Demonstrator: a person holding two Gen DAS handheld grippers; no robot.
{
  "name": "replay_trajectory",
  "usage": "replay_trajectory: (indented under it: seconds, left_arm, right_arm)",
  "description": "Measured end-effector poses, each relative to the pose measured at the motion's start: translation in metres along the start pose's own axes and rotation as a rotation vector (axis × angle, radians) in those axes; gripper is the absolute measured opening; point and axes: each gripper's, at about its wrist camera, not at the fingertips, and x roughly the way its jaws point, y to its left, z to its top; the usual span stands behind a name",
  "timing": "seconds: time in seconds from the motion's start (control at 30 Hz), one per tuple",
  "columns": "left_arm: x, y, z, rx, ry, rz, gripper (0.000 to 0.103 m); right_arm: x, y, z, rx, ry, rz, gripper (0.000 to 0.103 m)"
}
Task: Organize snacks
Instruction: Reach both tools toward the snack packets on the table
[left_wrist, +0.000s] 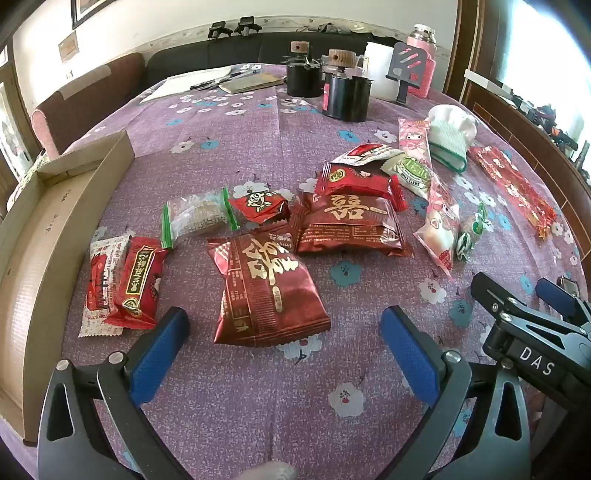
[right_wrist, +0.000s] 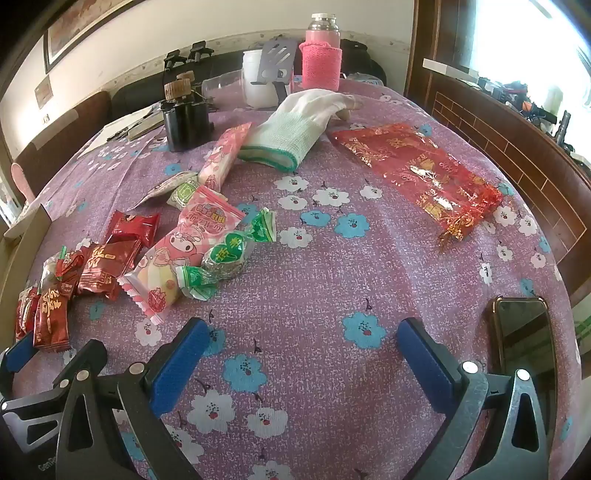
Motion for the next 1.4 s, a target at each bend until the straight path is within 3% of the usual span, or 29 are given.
replay_trajectory:
  seconds: [0.57,0.73,0.87,0.97,1.07,1.17,1.27,1.33,1.4]
  left_arm:
    - [-0.001,0.0,-0.001,0.001,0.008,0.003,0.103]
    - [-0.004,-0.001,-0.007,0.082,0.062,-0.048,0.103]
    - [-0.016,0.001,-0.019,0.082,0.052,-0.041,0.103]
    - [-0.02,0.0,-0.021,0.12,0.085,-0.075,0.103]
    - [-0.034,0.007,-0.026,0.134,0.12,-0.161,0.098]
    - [-0.071,0.034,-0.024,0.066,0.017,-0.226,0.097]
    - [-0.122,0.078,-0.02,-0.011,-0.195,-0.194,0.097]
    - [-0.142,0.101,-0.019,-0.025,-0.24,-0.158,0.097]
    - [-0.151,0.124,-0.019,-0.043,-0.229,-0.114,0.097]
  right_arm:
    - [0.0,0.0,0.0,0.002,0.001,0.002,0.103]
    - [0.0,0.0,0.0,-0.001,0.002,0.004,0.103]
    - [-0.001,-0.001,-0.002,-0.018,0.006,0.021,0.103]
    - [-0.004,-0.003,-0.002,-0.027,0.018,0.029,0.103]
    - [-0.002,-0.002,0.0,-0.033,0.026,0.03,0.103]
    - [-0.002,-0.001,0.0,-0.038,0.033,0.033,0.103]
    - [-0.001,-0.001,0.002,-0.041,0.053,0.03,0.103]
    - [-0.001,0.0,0.0,-0.044,0.055,0.027,0.103]
    - [-0.001,0.001,0.0,-0.047,0.062,0.016,0.103]
